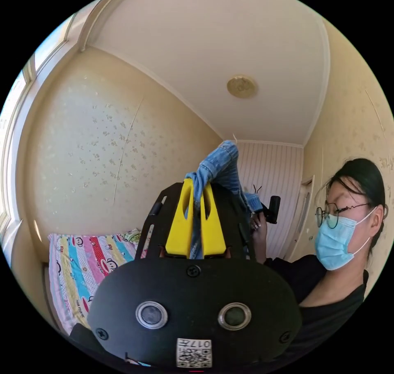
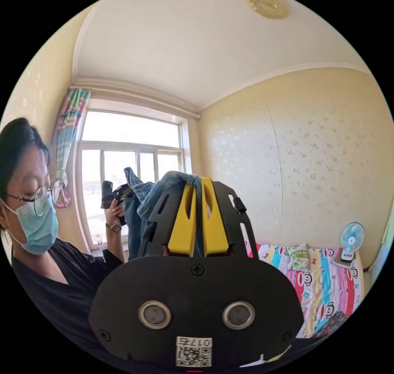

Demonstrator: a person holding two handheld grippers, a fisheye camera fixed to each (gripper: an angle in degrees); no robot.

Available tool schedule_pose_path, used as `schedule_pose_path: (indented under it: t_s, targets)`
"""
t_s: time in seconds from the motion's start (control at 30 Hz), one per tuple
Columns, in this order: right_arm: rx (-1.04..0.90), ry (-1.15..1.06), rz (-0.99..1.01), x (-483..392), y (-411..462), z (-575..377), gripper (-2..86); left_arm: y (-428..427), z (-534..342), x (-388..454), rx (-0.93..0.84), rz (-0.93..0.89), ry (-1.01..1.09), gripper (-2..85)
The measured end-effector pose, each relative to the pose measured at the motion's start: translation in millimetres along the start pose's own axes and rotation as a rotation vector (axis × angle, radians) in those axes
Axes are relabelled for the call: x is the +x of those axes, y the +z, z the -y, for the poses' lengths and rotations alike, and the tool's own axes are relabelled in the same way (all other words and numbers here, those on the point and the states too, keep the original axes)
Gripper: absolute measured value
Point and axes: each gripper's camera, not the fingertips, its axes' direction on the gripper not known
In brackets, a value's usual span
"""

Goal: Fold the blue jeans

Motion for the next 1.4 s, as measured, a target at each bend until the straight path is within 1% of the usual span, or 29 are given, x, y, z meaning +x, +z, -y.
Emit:
schedule_pose_path:
  t_s: [0.07, 0.1, 0.13, 0.17, 0.2, 0.23, 0.27, 0.3, 0.33, 0.37, 0.4, 0.43, 0.47, 0.5, 0.53, 0.57, 0.6, 0.63, 0.67, 0.7, 0.73, 0.77, 0.83, 0.9, 1.03, 1.17, 1.23, 1.3, 1.4]
  targets:
    - [-0.124, 0.067, -0.037, 56.6, 55.6, 3.6, 3.8, 28.9, 18.9, -56.1, -0.062, 0.039, -0.079, -0.4]
    - [-0.159, 0.089, -0.048, 73.7, 72.2, 3.8, 3.9, 54.8, 31.5, -102.5, -0.112, 0.060, -0.148, -0.3]
    - [-0.235, 0.134, -0.069, 112.1, 109.7, 3.2, 3.9, 85.3, 43.5, -155.4, -0.160, 0.085, -0.219, 0.0]
    - [-0.317, 0.170, -0.096, 153.2, 151.1, 1.1, 3.9, 102.0, 49.0, -183.8, -0.182, 0.102, -0.249, 0.1]
    - [-0.359, 0.189, -0.113, 175.0, 173.2, -0.7, 3.9, 136.8, 58.3, -241.6, -0.226, 0.137, -0.292, 0.7]
    - [-0.436, 0.220, -0.151, 220.7, 219.5, -6.1, 4.0, 174.5, 64.4, -303.1, -0.268, 0.165, -0.326, 1.6]
    - [-0.505, 0.275, -0.193, 271.1, 268.0, -15.5, 4.1, 193.5, 65.9, -334.5, -0.295, 0.172, -0.344, 2.3]
    - [-0.539, 0.320, -0.209, 296.9, 291.3, -22.1, 4.2, 229.6, 64.2, -397.8, -0.374, 0.186, -0.397, 3.7]
    - [-0.613, 0.406, -0.242, 347.2, 336.7, -39.3, 4.4, 257.1, 54.0, -457.1, -0.459, 0.224, -0.481, 5.0]
    - [-0.696, 0.466, -0.280, 392.9, 378.7, -62.6, 4.8, 267.3, 45.3, -485.3, -0.502, 0.256, -0.537, 5.9]
    - [-0.729, 0.491, -0.300, 413.8, 396.8, -76.6, 5.0, 280.2, 24.4, -533.7, -0.568, 0.340, -0.621, 7.6]
    - [-0.778, 0.528, -0.339, 452.0, 427.5, -109.5, 5.6, 286.0, 1.5, -572.1, -0.620, 0.415, -0.650, 7.9]
    - [-0.819, 0.555, -0.367, 484.5, 450.0, -145.5, 6.2, 286.7, -12.0, -588.7, -0.639, 0.446, -0.660, 8.0]
    - [-0.838, 0.568, -0.381, 499.5, 458.8, -164.7, 6.6, 285.5, -43.1, -617.5, -0.677, 0.484, -0.685, 8.0]
    - [-0.885, 0.588, -0.395, 526.9, 473.3, -206.5, 7.3, 282.0, -81.9, -642.4, -0.727, 0.483, -0.713, 7.9]
    - [-0.945, 0.596, -0.389, 550.0, 483.9, -252.1, 8.1, 279.3, -104.0, -652.6, -0.755, 0.472, -0.728, 7.8]
    - [-0.983, 0.596, -0.379, 560.3, 488.0, -277.8, 8.3, 271.6, -152.2, -669.1, -0.818, 0.448, -0.762, 7.0]
    - [-1.061, 0.594, -0.355, 576.7, 491.9, -329.3, 8.6, 261.5, -202.6, -680.9, -0.892, 0.430, -0.806, 5.6]
    - [-1.144, 0.598, -0.328, 589.9, 491.2, -383.0, 8.6, 255.8, -228.6, -685.6, -0.936, 0.418, -0.835, 5.3]
    - [-1.187, 0.603, -0.314, 595.6, 489.1, -410.1, 8.6, 243.4, -278.2, -692.3, -1.028, 0.383, -0.898, 4.6]
    - [-1.269, 0.621, -0.288, 605.6, 482.2, -462.1, 8.5, 229.4, -320.7, -694.9, -1.109, 0.348, -0.958, 4.6]
    - [-1.348, 0.651, -0.263, 613.8, 471.9, -510.6, 8.4, 222.1, -338.1, -694.8, -1.141, 0.334, -0.983, 4.6]
    - [-1.425, 0.686, -0.205, 620.4, 453.7, -566.6, 8.5, 194.4, -381.7, -689.3, -1.211, 0.280, -1.051, 4.9]
    - [-1.444, 0.714, -0.131, 623.3, 431.9, -602.7, 9.0, 176.2, -395.8, -679.9, -1.203, 0.216, -1.096, 5.0]
    - [-1.366, 0.816, 0.019, 627.3, 367.9, -640.3, 10.3, 146.3, -394.4, -645.9, -1.090, 0.055, -1.171, 5.1]
    - [-1.392, 0.869, 0.092, 629.5, 318.0, -663.5, 11.9, 126.7, -363.8, -627.4, -0.996, 0.079, -1.171, 6.3]
    - [-1.426, 0.846, 0.096, 631.8, 305.4, -672.8, 12.2, 130.6, -350.4, -624.0, -0.951, 0.033, -1.191, 7.7]
    - [-1.468, 0.838, 0.100, 637.2, 297.3, -684.6, 12.4, 142.4, -347.8, -623.7, -0.964, 0.015, -1.183, 7.8]
    - [-1.496, 0.830, 0.108, 652.5, 286.6, -701.4, 10.9, 162.5, -351.7, -626.7, -0.968, 0.042, -1.224, 7.7]
